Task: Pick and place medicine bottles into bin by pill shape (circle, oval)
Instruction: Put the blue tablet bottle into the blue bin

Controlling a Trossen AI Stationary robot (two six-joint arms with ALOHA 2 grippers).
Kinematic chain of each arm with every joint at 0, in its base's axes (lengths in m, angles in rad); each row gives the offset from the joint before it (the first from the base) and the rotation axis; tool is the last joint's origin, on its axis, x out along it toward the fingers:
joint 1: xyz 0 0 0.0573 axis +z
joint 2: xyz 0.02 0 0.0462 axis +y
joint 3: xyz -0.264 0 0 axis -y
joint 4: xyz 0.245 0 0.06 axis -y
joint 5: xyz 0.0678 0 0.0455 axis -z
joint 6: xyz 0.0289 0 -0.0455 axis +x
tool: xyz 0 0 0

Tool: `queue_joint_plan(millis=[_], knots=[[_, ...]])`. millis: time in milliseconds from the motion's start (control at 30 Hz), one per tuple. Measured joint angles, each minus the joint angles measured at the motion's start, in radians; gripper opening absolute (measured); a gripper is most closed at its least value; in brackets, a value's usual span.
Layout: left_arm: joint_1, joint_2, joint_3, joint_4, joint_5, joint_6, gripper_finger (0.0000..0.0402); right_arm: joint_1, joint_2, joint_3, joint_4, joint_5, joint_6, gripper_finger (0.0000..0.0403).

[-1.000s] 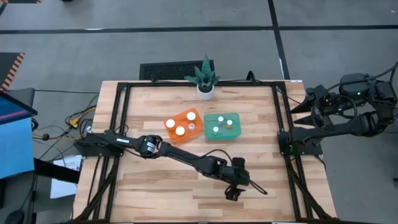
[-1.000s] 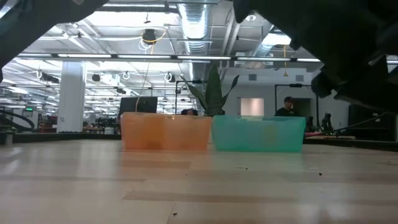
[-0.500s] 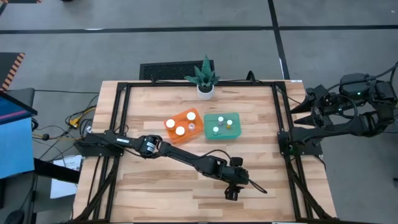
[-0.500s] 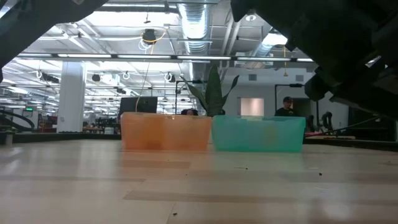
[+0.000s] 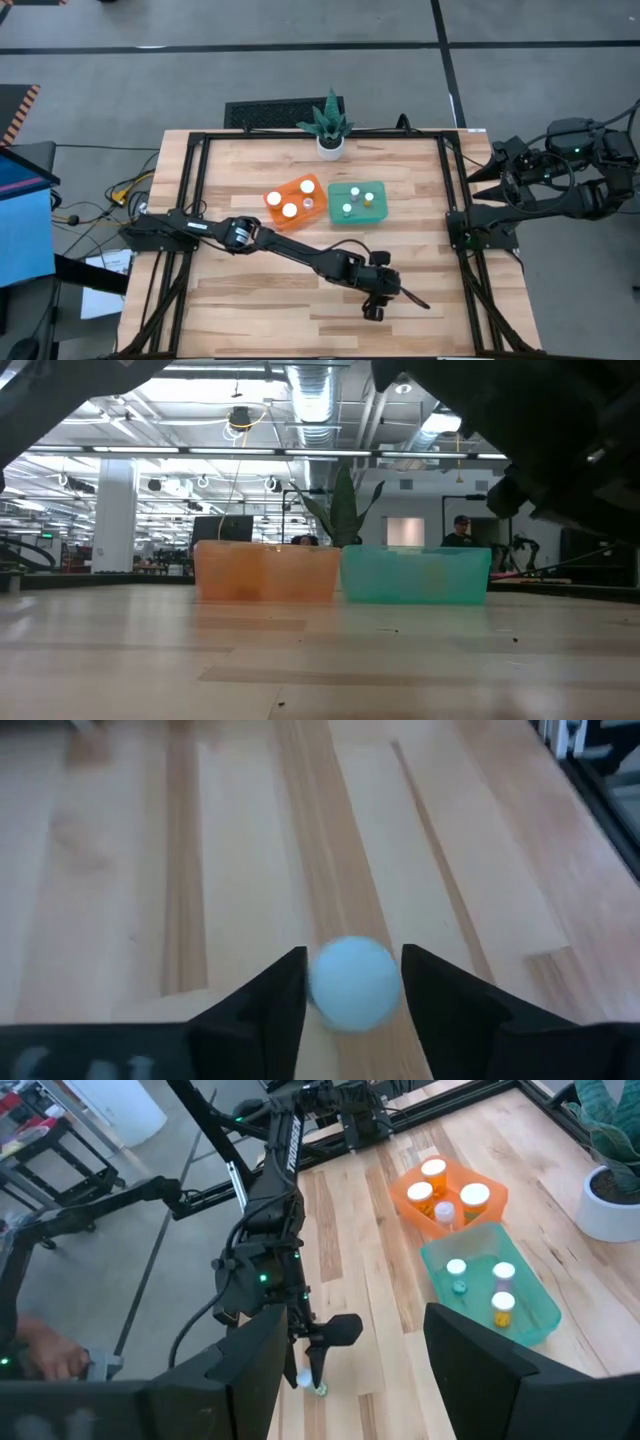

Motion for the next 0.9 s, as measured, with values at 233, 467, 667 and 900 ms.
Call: queue_joint_plan(millis=[233, 467, 667, 900], knots=[[0.003, -0.019, 0.001, -0.009, -0.038, -0.001, 0.0107, 0.000, 0.000, 0.000, 0.000, 0.000, -0.001, 0.0243], [0.003, -0.032, 0.001, -0.063, -0.048, -0.022, 0.0117, 0.000, 0.000, 0.000, 0.000, 0.000, -0.001, 0.0243], [0.024, -0.120, 0.000, -0.157, -0.112, -0.054, 0.0112, 0.000, 0.000, 0.000, 0.000, 0.001, -0.001, 0.0243], [0.092, -0.277, 0.001, -0.265, -0.369, -0.152, 0.0115, 0.000, 0.000, 0.000, 0.000, 0.001, -0.001, 0.0243]])
